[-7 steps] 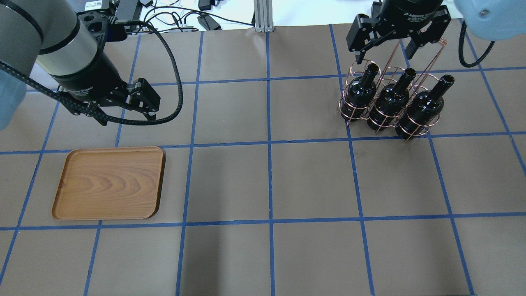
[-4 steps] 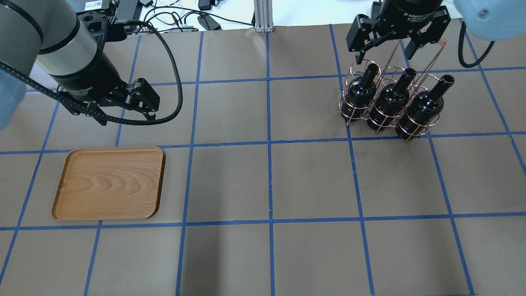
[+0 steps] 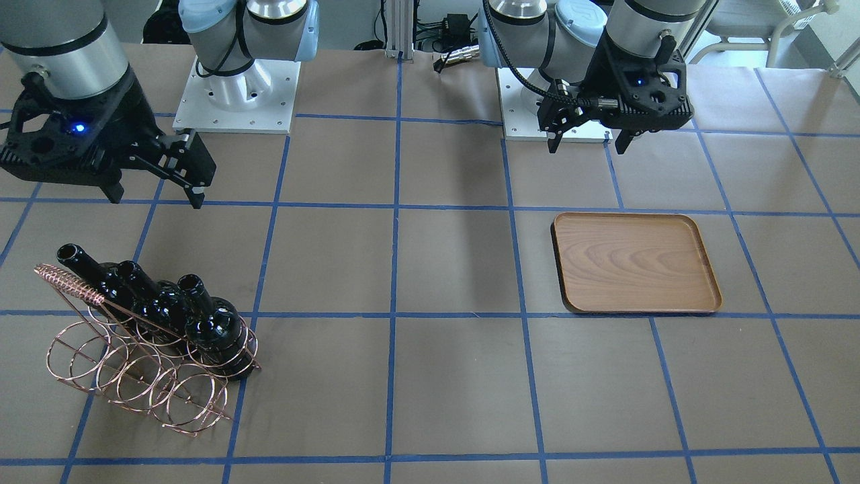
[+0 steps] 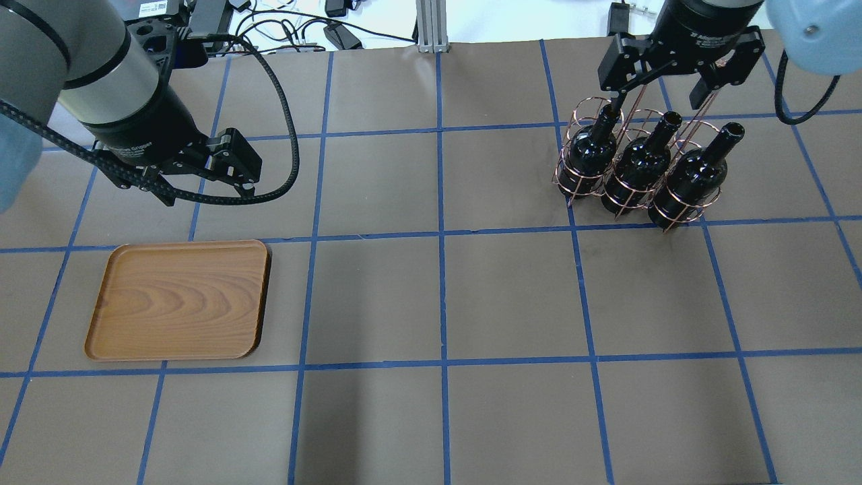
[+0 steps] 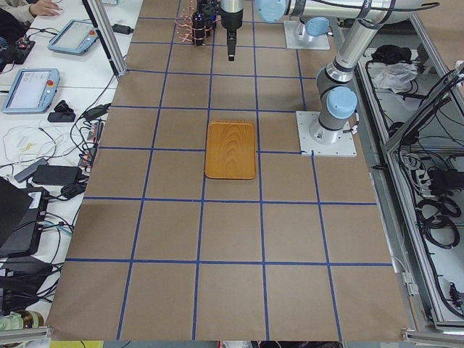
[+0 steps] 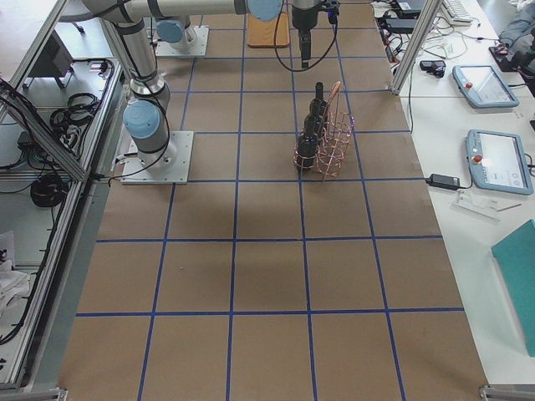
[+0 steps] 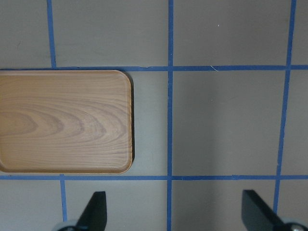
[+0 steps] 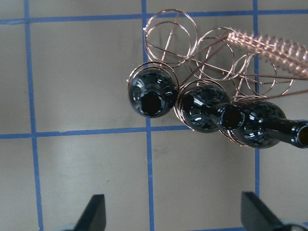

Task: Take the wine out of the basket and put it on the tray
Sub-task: 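Lower the right gripper over the middle bottle in the copper rack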

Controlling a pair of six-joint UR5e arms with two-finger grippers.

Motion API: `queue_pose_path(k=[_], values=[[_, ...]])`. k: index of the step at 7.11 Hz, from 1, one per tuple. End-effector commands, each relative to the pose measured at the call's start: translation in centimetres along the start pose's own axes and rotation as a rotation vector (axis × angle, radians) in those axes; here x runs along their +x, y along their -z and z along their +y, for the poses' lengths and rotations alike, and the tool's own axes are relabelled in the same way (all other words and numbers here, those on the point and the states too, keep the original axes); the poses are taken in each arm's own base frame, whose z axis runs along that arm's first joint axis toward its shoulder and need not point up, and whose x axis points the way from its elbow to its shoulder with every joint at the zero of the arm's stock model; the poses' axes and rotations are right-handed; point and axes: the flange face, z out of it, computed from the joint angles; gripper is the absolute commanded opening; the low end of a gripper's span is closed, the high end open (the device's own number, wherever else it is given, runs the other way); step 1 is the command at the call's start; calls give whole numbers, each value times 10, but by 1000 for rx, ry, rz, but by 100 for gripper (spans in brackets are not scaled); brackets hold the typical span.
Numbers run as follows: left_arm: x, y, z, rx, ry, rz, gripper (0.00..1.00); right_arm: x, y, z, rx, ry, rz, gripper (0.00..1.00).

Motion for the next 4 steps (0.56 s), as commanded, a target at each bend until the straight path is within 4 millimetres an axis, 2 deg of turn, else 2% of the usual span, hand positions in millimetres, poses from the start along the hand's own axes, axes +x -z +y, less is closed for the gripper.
queue_pose_path(k=[1,2,3,4], values=[[0,0,0,0,0,0,100,26,-31,-7,15,-105,1,98],[0,0,0,0,0,0,100,27,-42,-16,51,-146,0,99],[1,-1,0,-2,-2,0,100,36,-61,-24,25,-151,7,98],[1,-1,0,-2,-2,-2,100,42,-66,-26,14,-159,5,97]])
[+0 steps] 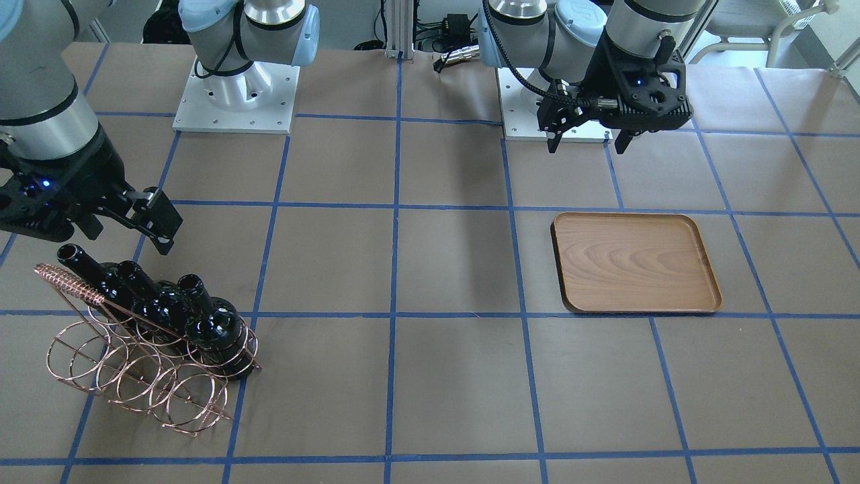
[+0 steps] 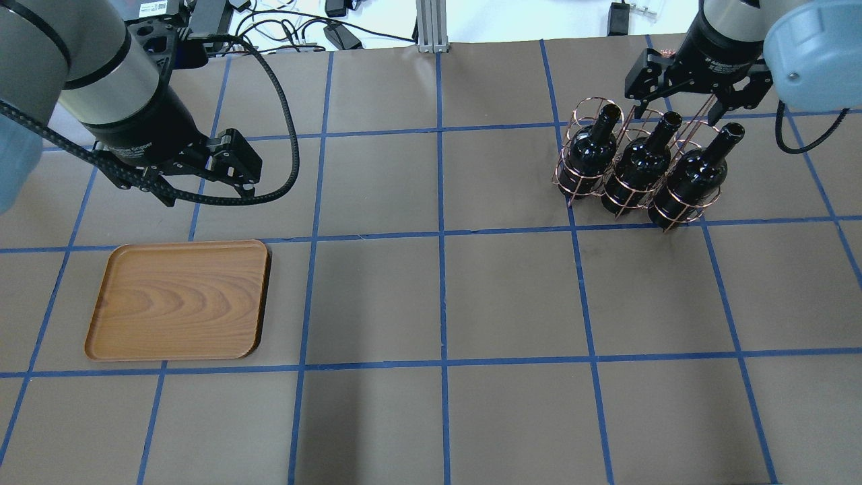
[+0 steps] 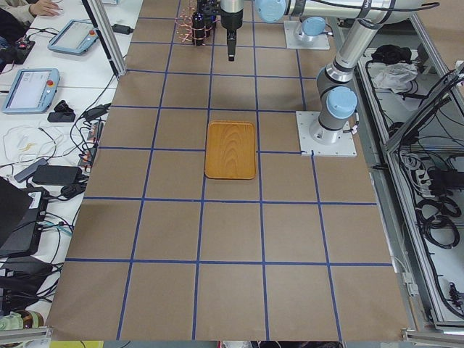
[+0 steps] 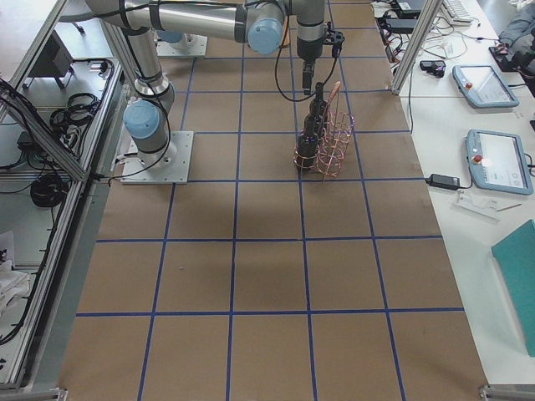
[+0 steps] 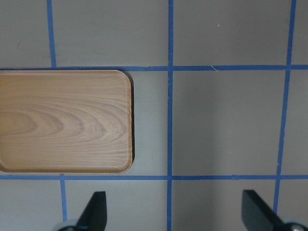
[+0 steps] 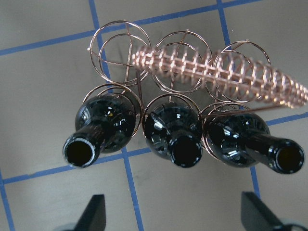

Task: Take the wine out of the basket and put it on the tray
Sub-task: 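Lower the right gripper over the middle bottle in the copper rack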

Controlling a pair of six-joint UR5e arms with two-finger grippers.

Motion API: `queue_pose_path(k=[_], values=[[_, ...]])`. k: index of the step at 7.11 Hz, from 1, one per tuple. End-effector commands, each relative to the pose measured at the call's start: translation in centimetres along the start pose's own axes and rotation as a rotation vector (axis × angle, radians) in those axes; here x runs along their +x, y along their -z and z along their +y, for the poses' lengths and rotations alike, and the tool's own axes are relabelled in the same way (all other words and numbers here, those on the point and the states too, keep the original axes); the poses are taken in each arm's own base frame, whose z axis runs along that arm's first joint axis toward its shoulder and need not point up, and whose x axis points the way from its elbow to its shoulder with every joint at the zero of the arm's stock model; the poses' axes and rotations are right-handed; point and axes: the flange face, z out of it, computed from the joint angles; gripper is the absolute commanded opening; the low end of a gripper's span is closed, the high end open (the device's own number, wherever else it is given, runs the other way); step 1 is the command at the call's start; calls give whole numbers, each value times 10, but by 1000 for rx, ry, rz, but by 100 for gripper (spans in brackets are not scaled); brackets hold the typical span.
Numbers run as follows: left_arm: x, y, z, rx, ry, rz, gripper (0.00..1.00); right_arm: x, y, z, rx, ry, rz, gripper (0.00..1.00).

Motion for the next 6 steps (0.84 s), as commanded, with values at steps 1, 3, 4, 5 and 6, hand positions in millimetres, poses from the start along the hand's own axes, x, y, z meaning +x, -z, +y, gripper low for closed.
queue_pose_path(k=[1,3,4,5,6], values=[[0,0,0,0,-1,-1,100,9,-15,-8,-4,-18,4,97],[0,0,0,1,-1,0,100,8,-28,-12,12,-19,4,95],[0,0,0,1,-1,-1,100,7,-31,-14,14,-17,0,95],[0,0,0,1,-1,0,100,6,-46,-24,18,-17,-2,89],[0,0,0,0,-1,-1,100,5,-54,-28,23,-19,-5,81]])
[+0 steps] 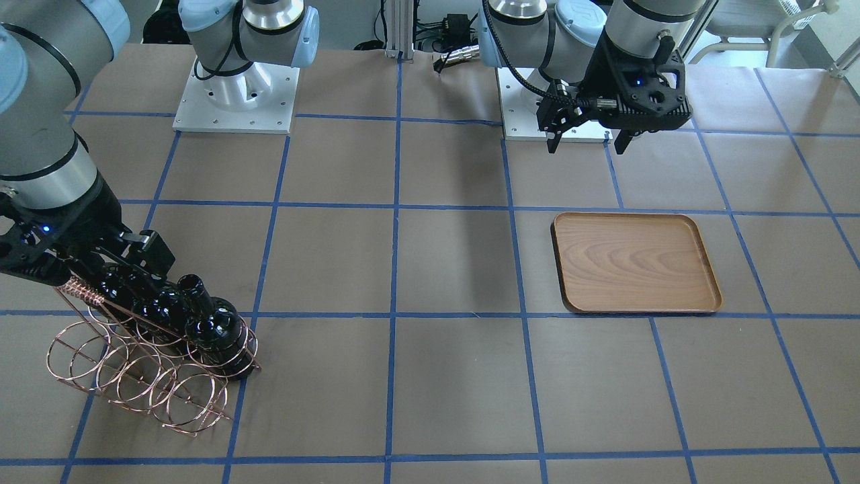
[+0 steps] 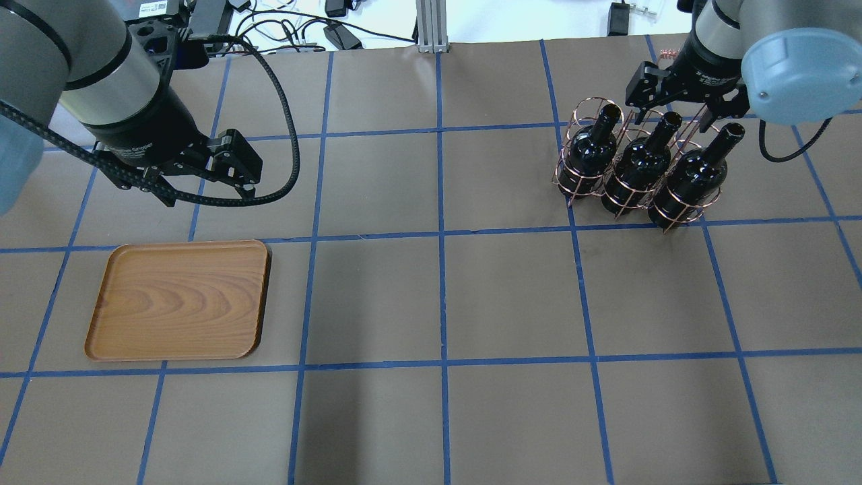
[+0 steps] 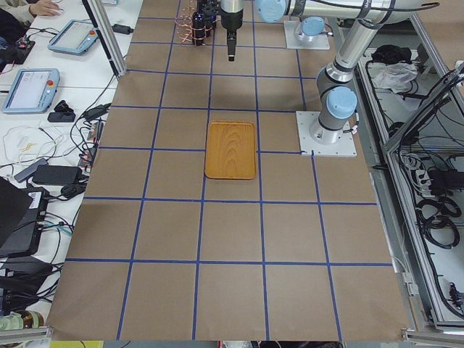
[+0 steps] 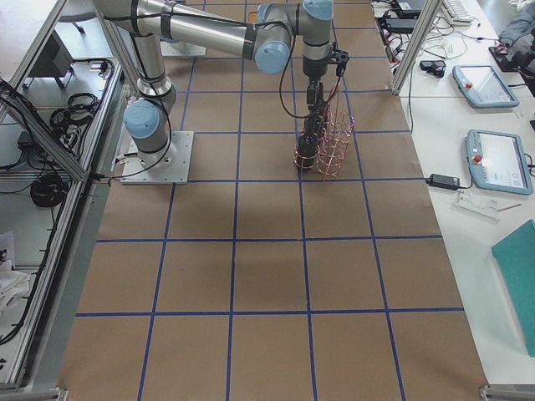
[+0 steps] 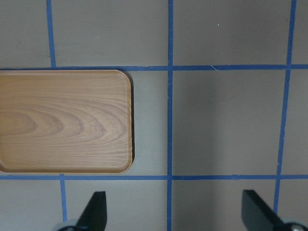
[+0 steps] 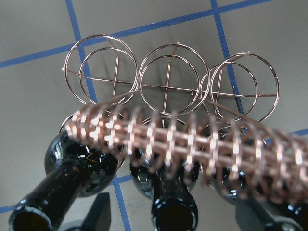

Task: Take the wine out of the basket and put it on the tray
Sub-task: 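Close the right gripper on the middle wine bottle's neck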

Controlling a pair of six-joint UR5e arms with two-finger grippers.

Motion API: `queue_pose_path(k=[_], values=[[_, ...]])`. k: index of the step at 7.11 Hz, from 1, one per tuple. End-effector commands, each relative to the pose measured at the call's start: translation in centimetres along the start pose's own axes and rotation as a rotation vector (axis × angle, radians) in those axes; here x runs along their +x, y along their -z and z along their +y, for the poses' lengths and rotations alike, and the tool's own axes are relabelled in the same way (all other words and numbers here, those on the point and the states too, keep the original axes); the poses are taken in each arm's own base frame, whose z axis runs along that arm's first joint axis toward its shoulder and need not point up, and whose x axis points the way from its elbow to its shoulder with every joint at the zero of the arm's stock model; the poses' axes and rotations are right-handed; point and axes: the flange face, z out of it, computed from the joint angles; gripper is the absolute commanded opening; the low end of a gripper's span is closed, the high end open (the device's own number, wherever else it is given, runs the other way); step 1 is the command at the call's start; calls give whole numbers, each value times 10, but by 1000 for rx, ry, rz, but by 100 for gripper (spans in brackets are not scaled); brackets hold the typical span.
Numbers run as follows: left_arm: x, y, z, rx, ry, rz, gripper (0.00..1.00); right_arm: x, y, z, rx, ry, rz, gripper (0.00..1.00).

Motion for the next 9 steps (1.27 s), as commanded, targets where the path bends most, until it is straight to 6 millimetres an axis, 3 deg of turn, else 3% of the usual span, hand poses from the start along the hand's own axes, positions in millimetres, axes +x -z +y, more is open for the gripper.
queue_pose_path(k=[1,2,7,9], values=[[0,0,0,-1,0,-1,100,-2,-16,-7,-4,-2,-4,81],[0,0,0,-1,0,1,100,-2,-22,-9,-13,-1,-2,81],[-4,0,0,-2,-2,-42,100,-3,-23,-7,-25,18,1,58],[-4,0,0,-2,-2,-42,100,-3,-24,-6,-37,27,1,54]])
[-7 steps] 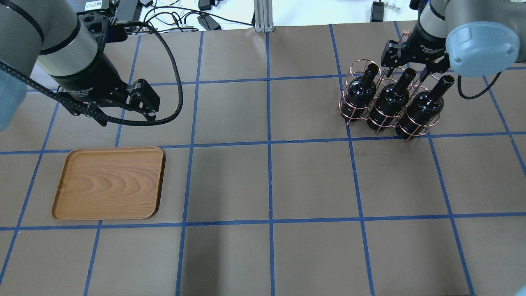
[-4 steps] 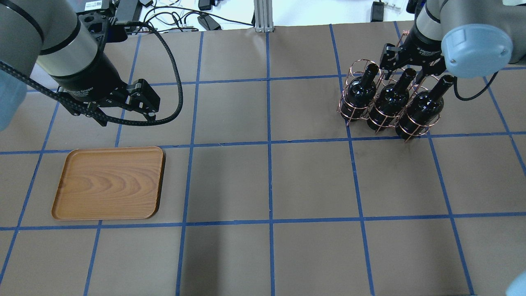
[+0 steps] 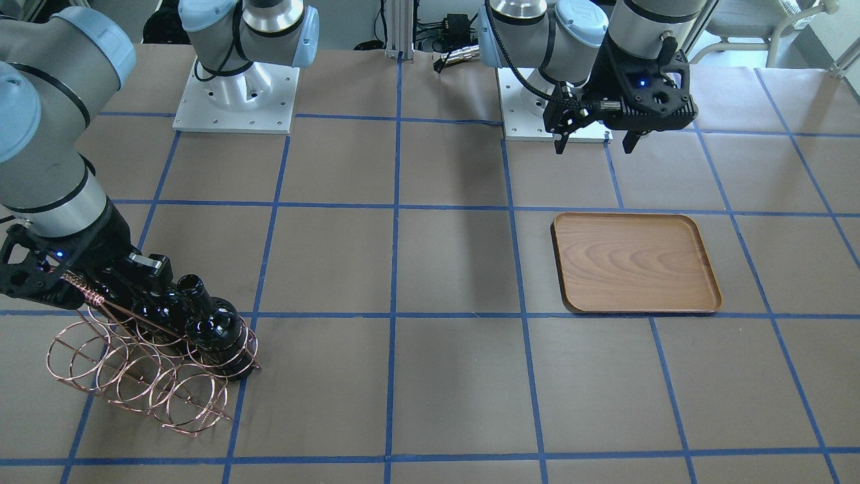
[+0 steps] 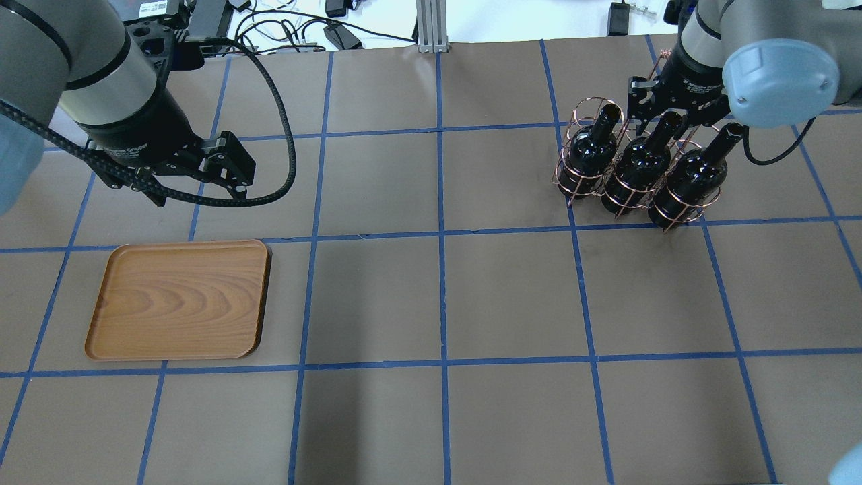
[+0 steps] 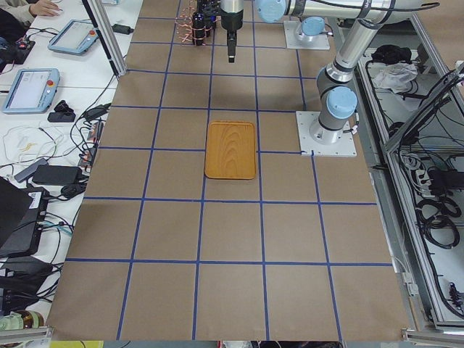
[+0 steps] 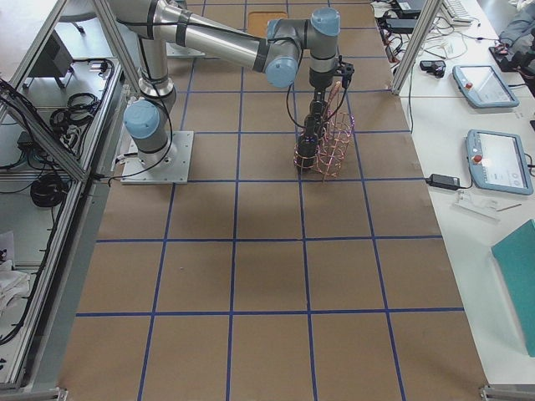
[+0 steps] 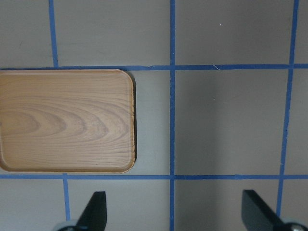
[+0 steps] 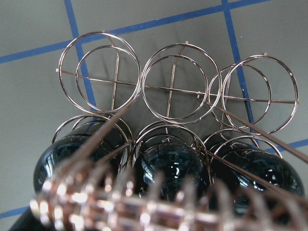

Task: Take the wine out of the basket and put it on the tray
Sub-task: 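Close the right gripper on the middle wine bottle's neck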

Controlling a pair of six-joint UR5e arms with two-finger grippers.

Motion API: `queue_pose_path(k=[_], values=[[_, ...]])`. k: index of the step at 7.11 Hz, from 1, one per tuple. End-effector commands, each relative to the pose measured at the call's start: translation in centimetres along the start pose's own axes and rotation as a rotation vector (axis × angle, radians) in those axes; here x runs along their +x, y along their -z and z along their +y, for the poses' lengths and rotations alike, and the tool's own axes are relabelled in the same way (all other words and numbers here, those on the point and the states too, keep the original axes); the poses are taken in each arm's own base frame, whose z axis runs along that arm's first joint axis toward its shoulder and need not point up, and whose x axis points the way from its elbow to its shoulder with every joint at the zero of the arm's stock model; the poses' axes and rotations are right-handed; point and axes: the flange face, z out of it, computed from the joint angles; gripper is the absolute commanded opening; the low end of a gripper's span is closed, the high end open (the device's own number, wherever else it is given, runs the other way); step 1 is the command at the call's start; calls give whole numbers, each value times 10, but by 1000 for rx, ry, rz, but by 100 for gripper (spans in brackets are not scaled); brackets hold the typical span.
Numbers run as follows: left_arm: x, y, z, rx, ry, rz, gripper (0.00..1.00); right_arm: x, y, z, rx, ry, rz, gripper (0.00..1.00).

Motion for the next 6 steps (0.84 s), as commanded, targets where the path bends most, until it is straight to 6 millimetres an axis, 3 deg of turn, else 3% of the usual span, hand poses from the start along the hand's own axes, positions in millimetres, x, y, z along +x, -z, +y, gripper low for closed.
queue_pose_path(k=[1,3,5,6], values=[[0,0,0,0,0,-1,100,0,-3,3,-29,9,1,50],[0,0,-1,3,2,3,100,0,-3,3,-27,41,2,33],[-1,2,-3,23,-5,8,100,0,-1,2,-21,71,0,25],[-1,4,-5,31,-23,10,100,0,12,0,5,72,-1,25]])
